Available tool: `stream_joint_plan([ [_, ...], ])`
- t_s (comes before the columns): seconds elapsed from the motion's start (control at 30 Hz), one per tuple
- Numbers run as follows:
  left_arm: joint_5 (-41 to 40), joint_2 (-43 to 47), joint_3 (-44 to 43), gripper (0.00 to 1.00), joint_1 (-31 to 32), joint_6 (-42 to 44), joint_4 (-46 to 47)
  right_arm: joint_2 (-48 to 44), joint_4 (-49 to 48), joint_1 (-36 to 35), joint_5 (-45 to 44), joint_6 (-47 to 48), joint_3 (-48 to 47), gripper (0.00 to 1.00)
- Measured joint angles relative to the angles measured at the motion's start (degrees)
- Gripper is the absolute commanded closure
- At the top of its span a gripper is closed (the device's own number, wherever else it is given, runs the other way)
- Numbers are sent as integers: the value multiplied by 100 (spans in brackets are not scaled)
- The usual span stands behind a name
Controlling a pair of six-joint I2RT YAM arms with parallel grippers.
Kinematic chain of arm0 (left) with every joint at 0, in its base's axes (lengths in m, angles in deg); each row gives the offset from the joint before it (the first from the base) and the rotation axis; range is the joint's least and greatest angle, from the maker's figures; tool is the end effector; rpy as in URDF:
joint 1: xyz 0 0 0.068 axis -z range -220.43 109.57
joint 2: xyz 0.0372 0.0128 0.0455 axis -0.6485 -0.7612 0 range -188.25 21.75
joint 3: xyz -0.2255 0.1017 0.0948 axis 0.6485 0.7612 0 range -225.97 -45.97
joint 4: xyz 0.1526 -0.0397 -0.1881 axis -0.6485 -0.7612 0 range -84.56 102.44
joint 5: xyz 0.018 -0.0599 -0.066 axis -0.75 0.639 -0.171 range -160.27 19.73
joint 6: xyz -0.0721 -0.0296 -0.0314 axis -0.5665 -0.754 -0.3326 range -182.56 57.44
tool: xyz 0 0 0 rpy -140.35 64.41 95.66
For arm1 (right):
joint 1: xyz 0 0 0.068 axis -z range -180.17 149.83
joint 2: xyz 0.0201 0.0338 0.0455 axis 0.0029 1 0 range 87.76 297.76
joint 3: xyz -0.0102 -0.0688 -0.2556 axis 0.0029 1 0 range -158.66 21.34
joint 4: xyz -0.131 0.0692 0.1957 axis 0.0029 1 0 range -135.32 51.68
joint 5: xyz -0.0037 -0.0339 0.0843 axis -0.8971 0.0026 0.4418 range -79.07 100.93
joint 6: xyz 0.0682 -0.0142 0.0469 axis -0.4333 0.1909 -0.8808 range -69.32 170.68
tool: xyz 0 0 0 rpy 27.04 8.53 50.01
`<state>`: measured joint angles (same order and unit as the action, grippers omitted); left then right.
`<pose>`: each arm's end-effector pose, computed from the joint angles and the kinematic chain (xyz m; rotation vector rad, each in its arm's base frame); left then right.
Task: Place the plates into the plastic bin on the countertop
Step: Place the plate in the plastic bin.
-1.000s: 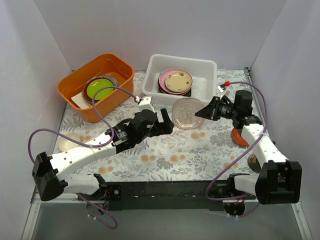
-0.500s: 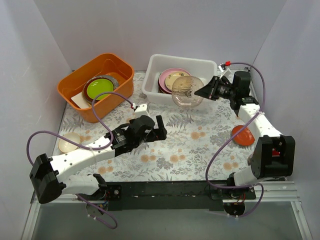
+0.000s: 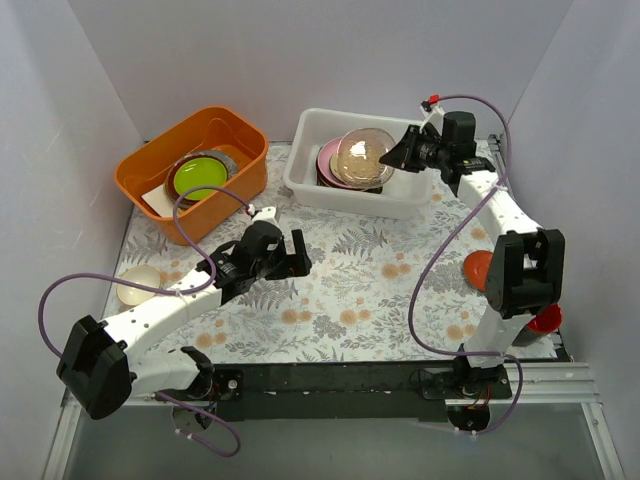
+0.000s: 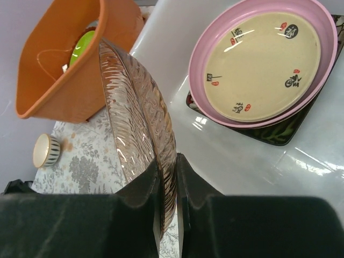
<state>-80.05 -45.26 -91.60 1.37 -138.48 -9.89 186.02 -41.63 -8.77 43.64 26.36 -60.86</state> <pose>0.2021 -0.1641 0.2205 -0.8107 2.3342 -0.7944 0.4096 0.1021 0.3152 -0.1308 1.9644 0.9270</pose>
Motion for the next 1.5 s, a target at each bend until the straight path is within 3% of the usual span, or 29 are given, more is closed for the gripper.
stream_joint_plan([
  [0.47,496,35,623,2,-44,-70,170,2114,555,-48,-411,-203,-1757,95],
  [0.9,774,481,1241,2,-44,-579,330,2750,693,-81,-627,-538,-2321,94],
  [1.5,922,651,1412,2,-44,-861,437,3204,841,-157,-879,-686,-2826,85],
])
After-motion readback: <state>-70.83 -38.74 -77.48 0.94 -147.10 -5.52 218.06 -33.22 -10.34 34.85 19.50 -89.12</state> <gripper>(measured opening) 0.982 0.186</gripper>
